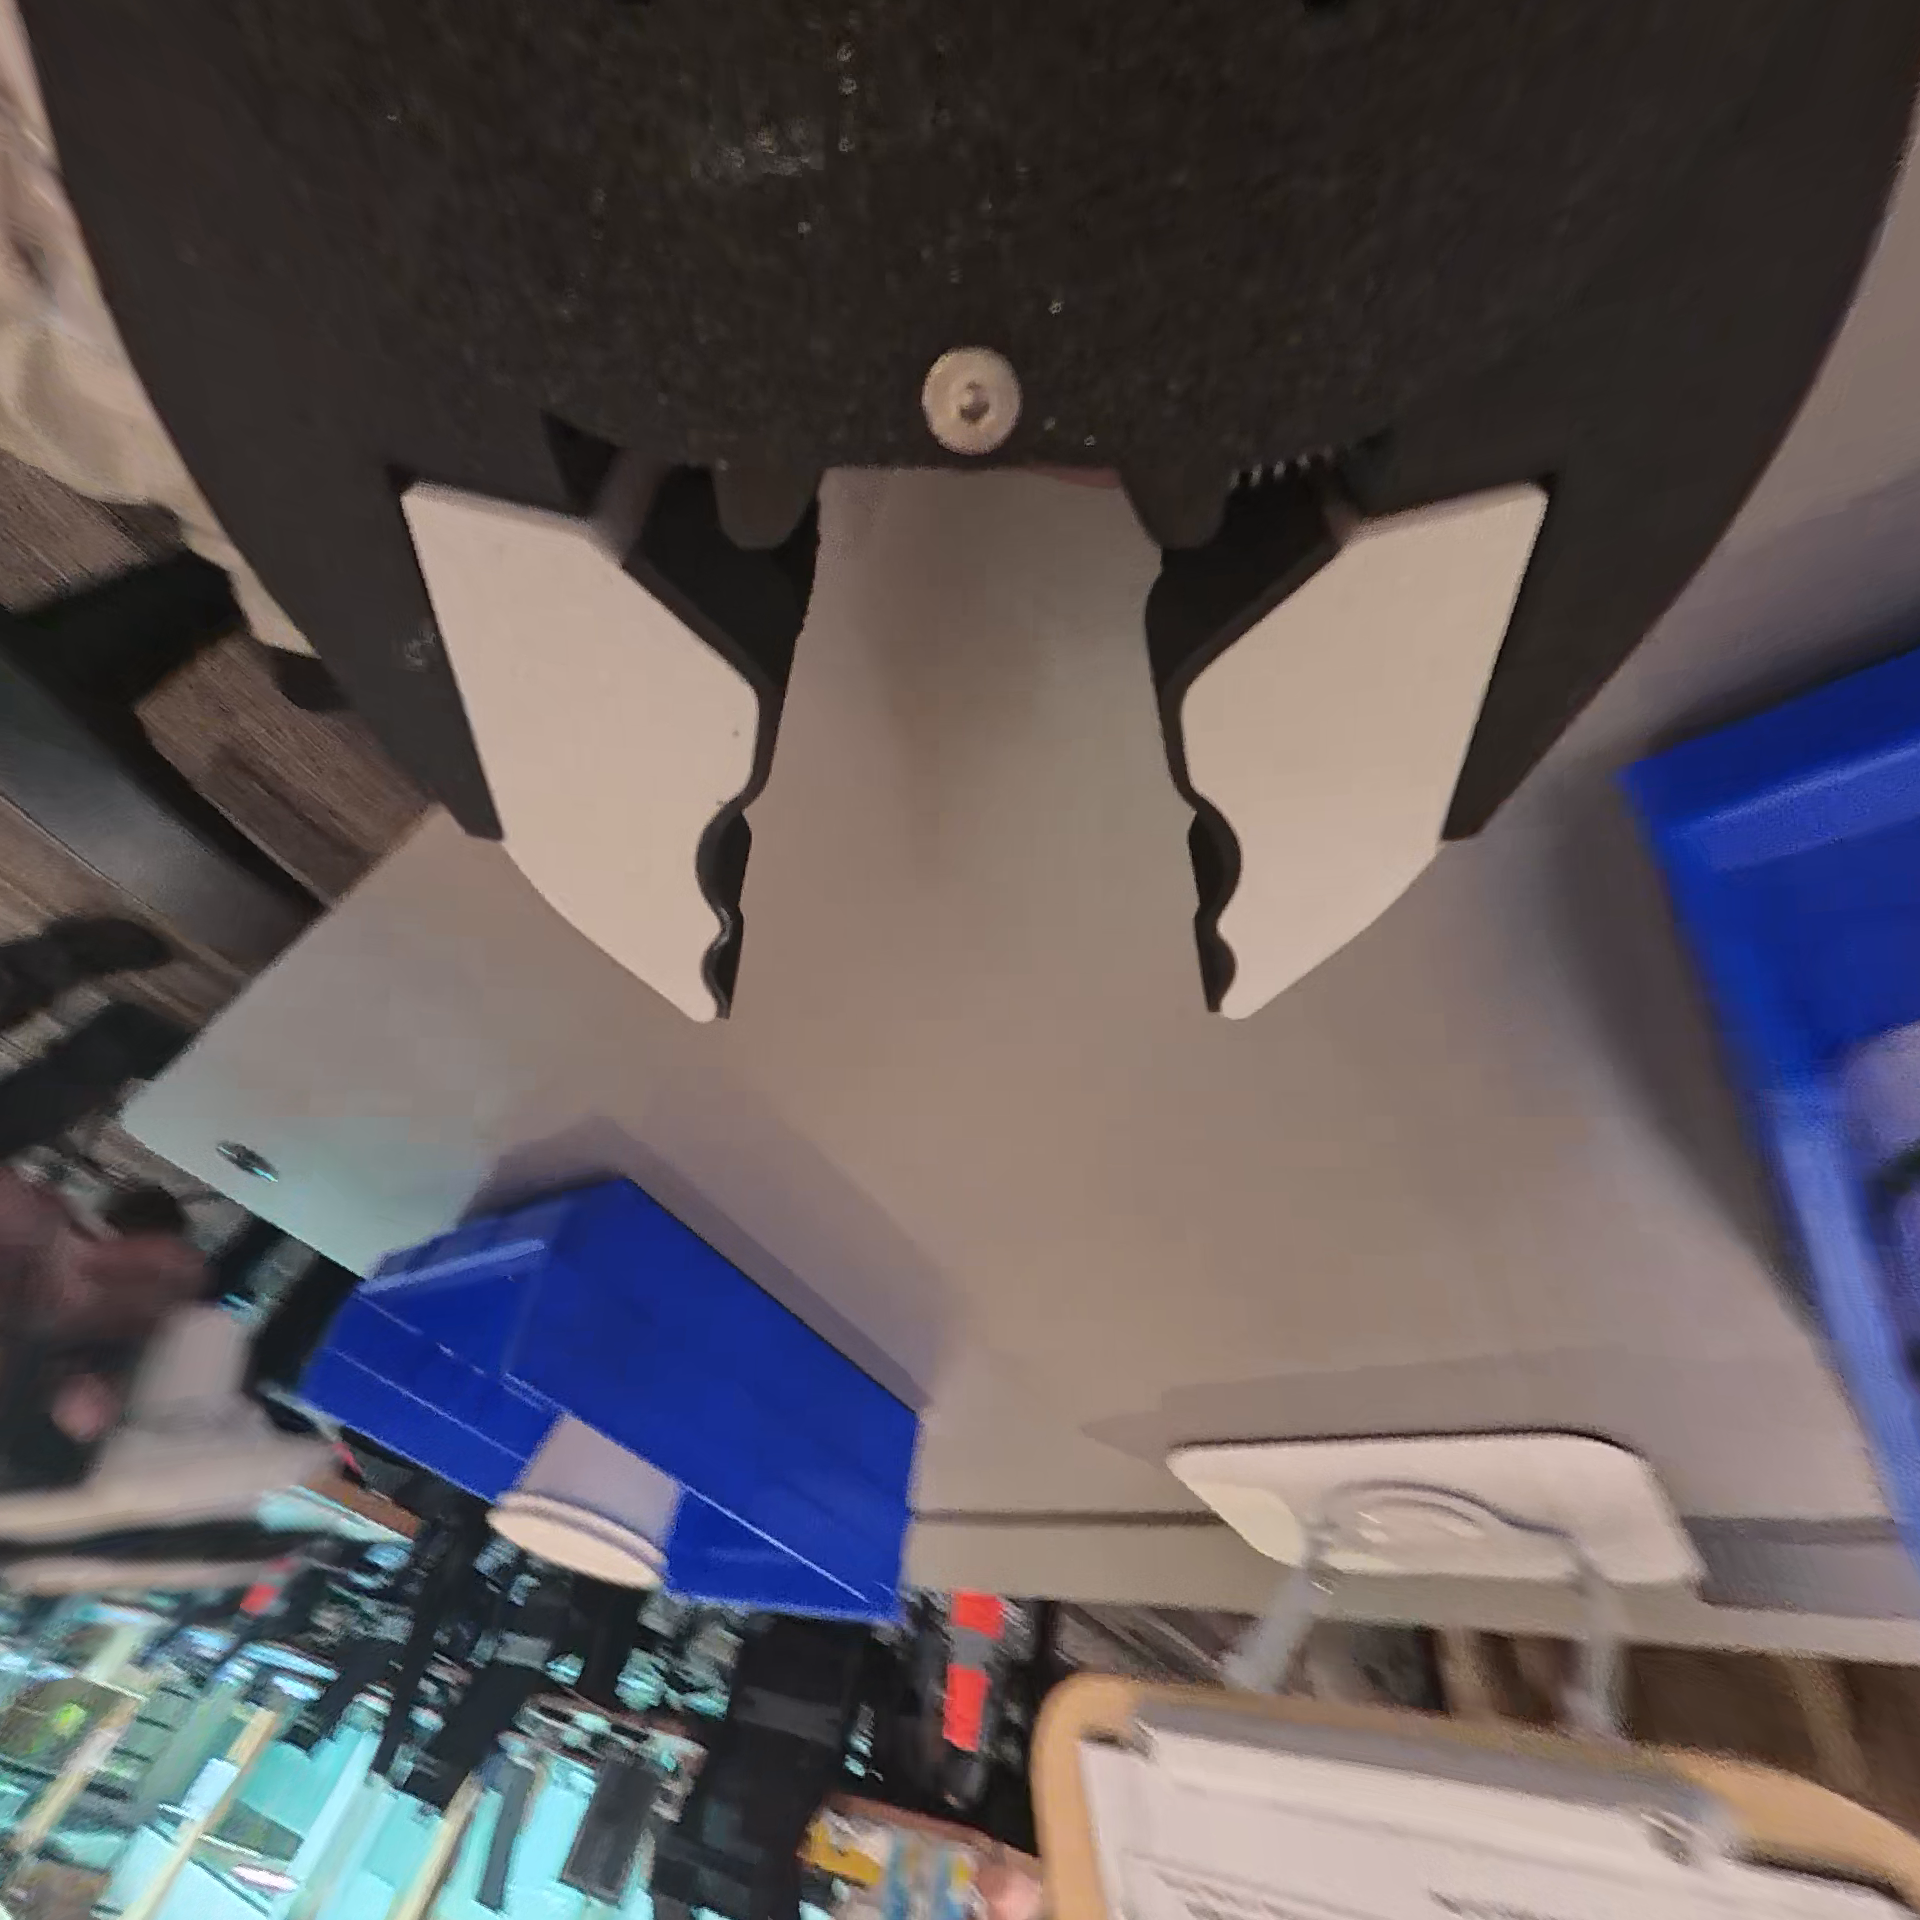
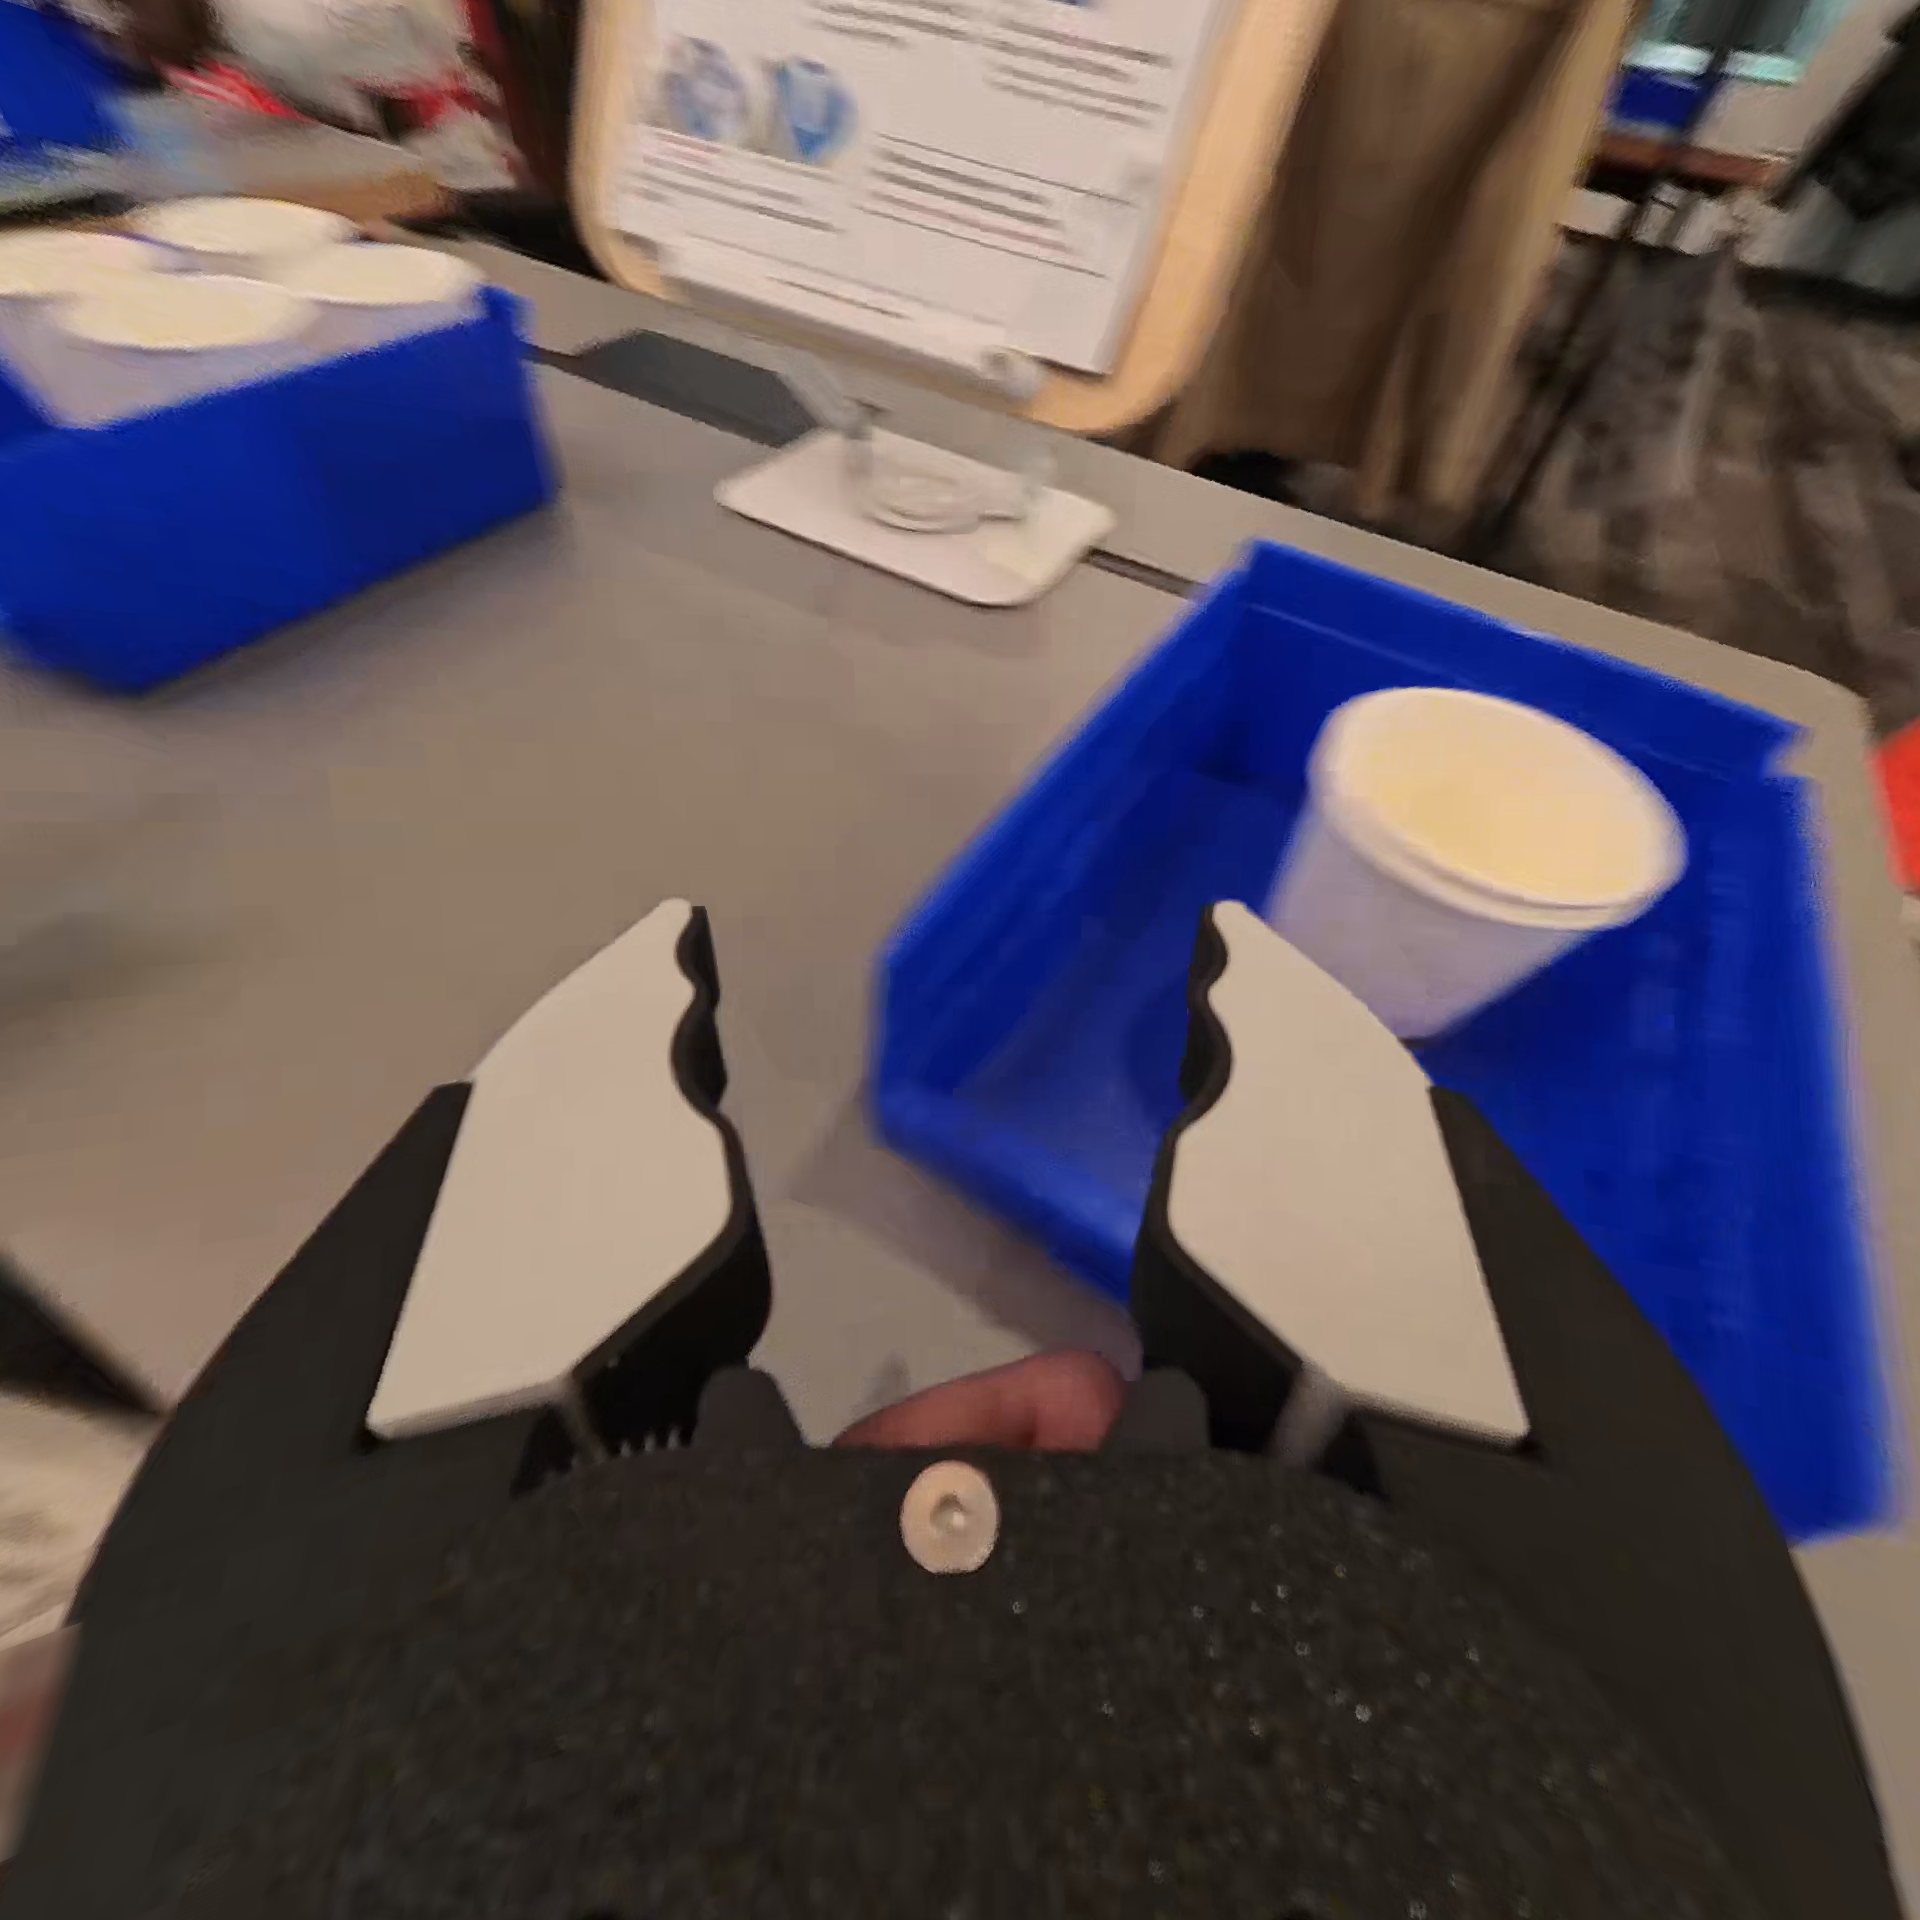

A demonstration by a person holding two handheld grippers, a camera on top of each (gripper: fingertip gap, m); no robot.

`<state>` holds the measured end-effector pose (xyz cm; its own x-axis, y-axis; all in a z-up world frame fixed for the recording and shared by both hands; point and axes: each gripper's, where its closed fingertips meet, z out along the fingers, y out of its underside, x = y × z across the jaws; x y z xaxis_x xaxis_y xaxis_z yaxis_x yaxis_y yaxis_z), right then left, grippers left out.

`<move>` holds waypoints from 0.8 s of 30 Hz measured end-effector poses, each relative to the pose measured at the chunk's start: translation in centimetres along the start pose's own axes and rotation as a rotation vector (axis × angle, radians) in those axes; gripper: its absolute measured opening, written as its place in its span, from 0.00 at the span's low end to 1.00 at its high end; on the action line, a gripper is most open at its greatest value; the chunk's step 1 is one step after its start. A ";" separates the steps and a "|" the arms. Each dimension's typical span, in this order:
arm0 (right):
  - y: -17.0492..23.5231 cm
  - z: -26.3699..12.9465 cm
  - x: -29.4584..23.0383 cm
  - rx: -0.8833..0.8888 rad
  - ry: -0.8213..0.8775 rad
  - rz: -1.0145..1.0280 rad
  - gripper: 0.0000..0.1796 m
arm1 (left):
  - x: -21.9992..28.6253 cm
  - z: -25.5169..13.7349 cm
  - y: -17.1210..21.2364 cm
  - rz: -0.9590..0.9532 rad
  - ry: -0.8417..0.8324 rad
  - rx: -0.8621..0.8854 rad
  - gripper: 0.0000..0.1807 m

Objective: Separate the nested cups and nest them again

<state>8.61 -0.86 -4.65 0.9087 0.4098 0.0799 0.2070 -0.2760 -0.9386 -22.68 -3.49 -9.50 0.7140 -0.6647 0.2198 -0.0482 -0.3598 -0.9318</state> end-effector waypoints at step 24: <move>7.6 -0.1 -15.2 -0.045 -0.417 0.038 0.43 | -24.8 3.8 -5.1 -0.076 -0.518 -0.277 0.54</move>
<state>-3.62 -9.31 -12.92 0.6931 0.7131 -0.1055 0.2008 -0.3316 -0.9218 -37.52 17.33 -11.31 0.9673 -0.2489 0.0484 -0.1142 -0.5980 -0.7934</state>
